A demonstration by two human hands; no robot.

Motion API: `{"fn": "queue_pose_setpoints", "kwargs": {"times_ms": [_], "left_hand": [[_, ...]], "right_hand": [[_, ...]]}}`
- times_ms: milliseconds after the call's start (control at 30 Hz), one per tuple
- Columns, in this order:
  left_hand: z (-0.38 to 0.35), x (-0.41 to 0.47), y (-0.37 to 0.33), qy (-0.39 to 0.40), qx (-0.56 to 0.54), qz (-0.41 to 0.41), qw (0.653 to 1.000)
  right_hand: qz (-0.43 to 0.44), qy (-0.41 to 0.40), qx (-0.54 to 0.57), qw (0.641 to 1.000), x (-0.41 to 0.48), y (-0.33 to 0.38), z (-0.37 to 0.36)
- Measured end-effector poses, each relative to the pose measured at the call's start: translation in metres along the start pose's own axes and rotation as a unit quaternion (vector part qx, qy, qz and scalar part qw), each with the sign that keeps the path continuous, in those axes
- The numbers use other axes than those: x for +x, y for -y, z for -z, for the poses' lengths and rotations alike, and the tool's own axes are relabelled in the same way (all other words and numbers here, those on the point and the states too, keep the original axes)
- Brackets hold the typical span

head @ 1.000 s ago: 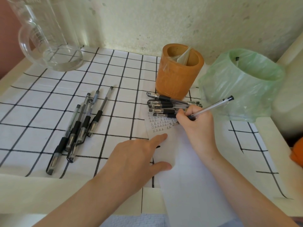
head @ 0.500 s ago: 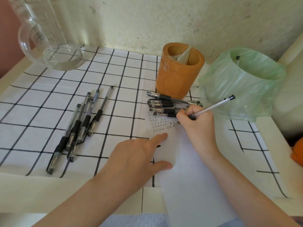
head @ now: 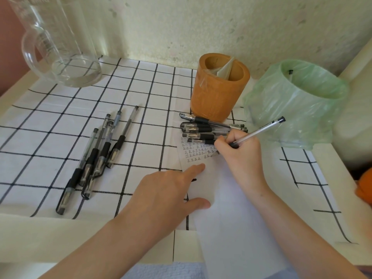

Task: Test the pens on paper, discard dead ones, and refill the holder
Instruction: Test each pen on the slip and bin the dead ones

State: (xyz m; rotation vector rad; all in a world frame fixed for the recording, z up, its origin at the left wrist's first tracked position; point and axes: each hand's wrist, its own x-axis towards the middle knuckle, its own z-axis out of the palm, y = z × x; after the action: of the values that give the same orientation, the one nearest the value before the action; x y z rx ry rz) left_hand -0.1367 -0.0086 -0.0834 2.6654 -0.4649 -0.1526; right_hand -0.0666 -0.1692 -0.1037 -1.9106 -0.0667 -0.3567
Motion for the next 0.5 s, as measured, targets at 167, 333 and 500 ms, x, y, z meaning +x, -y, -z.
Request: {"fn": "queue_pose_setpoints", "kwargs": {"times_ms": [167,333,500], "left_hand": [[-0.0001,0.0004,0.0000,0.001,0.002,0.002,1.000],[0.0007,0.0002,-0.0010,0.005,0.003,0.005,1.000],[0.0015,0.0003,-0.0011,0.013,0.013,0.010,1.000]], "right_hand": [[0.001,0.001,-0.008,1.000,-0.0002,0.0024,0.0000],[0.005,0.002,-0.014,1.000,-0.0015,0.0055,-0.0004],[-0.004,0.002,-0.017,1.000,-0.0020,0.0063,-0.0003]]}}
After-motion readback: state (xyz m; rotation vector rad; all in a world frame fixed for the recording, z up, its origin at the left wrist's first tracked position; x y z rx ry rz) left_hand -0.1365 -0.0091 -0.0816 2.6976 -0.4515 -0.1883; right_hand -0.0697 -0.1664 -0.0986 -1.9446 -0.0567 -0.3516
